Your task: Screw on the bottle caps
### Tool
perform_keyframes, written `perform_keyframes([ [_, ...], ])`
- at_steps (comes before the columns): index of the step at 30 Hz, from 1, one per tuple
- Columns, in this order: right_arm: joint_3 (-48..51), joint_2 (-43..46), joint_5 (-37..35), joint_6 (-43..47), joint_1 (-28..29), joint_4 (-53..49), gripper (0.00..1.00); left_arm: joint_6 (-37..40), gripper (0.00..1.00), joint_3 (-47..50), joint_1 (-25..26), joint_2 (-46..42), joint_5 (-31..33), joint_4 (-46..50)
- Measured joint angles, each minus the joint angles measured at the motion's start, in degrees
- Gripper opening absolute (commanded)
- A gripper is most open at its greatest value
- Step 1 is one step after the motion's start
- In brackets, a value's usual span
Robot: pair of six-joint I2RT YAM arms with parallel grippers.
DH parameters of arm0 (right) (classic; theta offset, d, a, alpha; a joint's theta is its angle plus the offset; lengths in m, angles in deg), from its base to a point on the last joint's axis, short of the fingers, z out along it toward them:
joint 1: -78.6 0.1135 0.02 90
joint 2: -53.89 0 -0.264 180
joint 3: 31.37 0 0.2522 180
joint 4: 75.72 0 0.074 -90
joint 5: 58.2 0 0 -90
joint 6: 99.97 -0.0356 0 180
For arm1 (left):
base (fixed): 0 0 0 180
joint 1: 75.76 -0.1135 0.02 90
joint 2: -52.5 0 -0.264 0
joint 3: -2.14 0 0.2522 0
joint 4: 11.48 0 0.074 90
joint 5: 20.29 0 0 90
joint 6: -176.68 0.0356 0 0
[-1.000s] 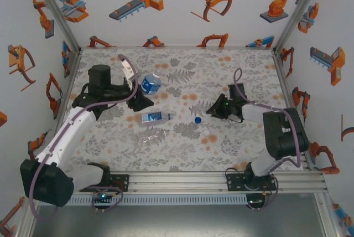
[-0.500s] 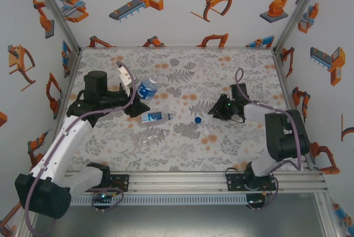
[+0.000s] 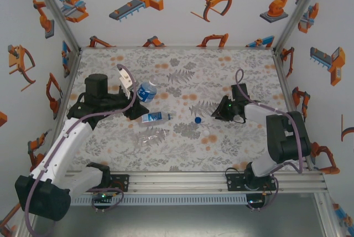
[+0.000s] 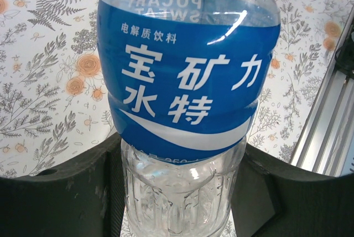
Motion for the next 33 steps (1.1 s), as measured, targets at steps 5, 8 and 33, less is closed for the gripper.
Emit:
perform_keyframes([
  [5, 0.9, 0.0, 1.4, -0.7, 0.0, 2.8, 0.27, 0.0, 0.01, 0.0, 0.0, 0.0, 0.1, 0.0],
  [8, 2.8, -0.8, 4.1, -2.6, 0.0, 8.4, 0.28, 0.0, 0.01, 0.2, 0.0, 0.0, 0.2, 0.0],
  [33, 7.0, 9.6, 0.4, -4.2, 0.0, -1.3, 0.41, 0.0, 0.01, 1.0, 0.0, 0.1, 0.9, 0.0],
])
